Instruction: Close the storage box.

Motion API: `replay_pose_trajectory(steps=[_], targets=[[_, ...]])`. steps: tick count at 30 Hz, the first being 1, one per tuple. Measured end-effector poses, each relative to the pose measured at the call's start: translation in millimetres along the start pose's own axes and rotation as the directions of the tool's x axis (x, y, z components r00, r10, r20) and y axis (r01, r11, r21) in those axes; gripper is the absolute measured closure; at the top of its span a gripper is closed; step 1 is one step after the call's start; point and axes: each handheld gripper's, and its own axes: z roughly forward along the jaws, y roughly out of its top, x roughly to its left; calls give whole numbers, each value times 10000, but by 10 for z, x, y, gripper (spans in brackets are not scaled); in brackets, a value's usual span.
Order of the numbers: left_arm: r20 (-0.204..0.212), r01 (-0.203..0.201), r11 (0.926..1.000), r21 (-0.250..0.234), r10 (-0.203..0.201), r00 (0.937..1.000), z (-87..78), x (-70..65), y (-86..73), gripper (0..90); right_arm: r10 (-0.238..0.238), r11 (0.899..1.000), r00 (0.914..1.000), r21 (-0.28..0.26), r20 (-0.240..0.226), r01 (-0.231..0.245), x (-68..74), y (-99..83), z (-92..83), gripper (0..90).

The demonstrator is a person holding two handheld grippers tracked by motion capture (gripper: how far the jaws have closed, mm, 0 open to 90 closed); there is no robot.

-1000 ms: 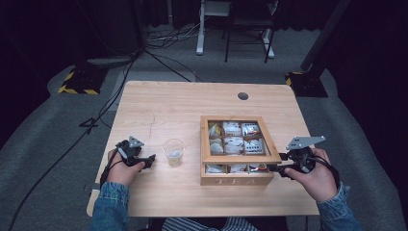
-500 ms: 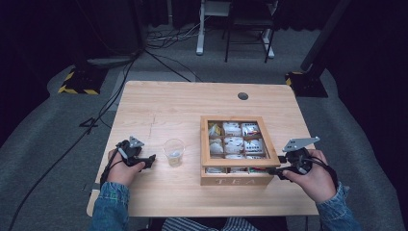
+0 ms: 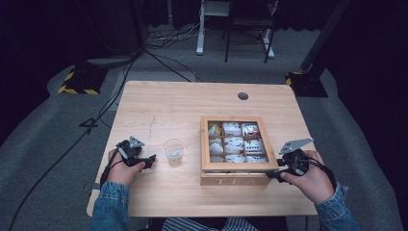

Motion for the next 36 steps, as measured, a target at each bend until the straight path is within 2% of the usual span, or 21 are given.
replay_pose_trajectory(steps=[21,26,30,33,36], targets=[[17,-35,10000,-8,35,10000,4,0,2,271,-73,9965,9999,830,-99,81,8,-22,82,438],[31,-48,10000,-19,48,10000,11,0,7,264,-68,9954,10000,960,10,66,15,-36,105,416],[41,-66,10000,-22,66,10000,15,0,9,259,15,9943,9997,1064,246,-41,7,-57,104,346],[35,-82,10000,-35,82,10000,16,2,10,258,88,9974,9999,714,123,-96,-20,-59,68,303],[27,-97,9999,-49,97,9999,16,3,8,258,95,9995,9999,313,-82,-92,-32,-52,43,303]])
